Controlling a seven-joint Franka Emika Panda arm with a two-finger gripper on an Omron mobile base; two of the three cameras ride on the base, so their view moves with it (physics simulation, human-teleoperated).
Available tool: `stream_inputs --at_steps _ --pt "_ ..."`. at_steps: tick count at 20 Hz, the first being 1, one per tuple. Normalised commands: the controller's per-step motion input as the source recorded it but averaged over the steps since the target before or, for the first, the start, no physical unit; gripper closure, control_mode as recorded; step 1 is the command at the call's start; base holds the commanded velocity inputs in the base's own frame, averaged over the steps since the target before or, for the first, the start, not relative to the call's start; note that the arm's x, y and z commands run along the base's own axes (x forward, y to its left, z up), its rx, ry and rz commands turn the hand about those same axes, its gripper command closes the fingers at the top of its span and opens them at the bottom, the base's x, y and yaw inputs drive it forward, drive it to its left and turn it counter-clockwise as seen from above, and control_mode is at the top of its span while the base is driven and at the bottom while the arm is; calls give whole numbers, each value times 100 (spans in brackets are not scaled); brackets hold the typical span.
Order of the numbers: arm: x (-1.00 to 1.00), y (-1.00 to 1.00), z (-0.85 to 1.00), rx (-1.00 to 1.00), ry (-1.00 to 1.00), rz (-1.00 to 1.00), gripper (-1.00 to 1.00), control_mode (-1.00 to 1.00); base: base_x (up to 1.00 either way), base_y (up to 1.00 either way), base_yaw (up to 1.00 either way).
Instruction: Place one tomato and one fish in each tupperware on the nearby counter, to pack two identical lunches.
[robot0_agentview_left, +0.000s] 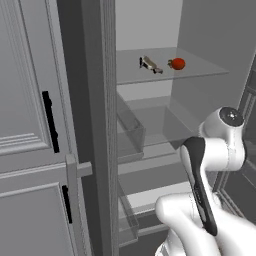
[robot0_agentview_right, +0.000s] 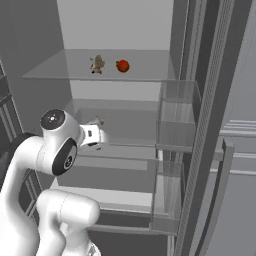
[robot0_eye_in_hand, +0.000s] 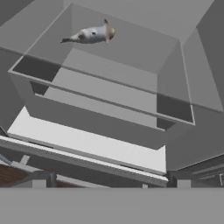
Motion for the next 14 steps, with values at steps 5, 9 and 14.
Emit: stream_inputs --at_steps 5,9,14 --pt "19 26 -40 5 -17 -18 -100 -100 0 0 0" --pt "17 36 -4 27 -5 -33 -100 -100 0 0 0" --pt "20 17 -7 44 9 -15 -100 -100 0 0 0"
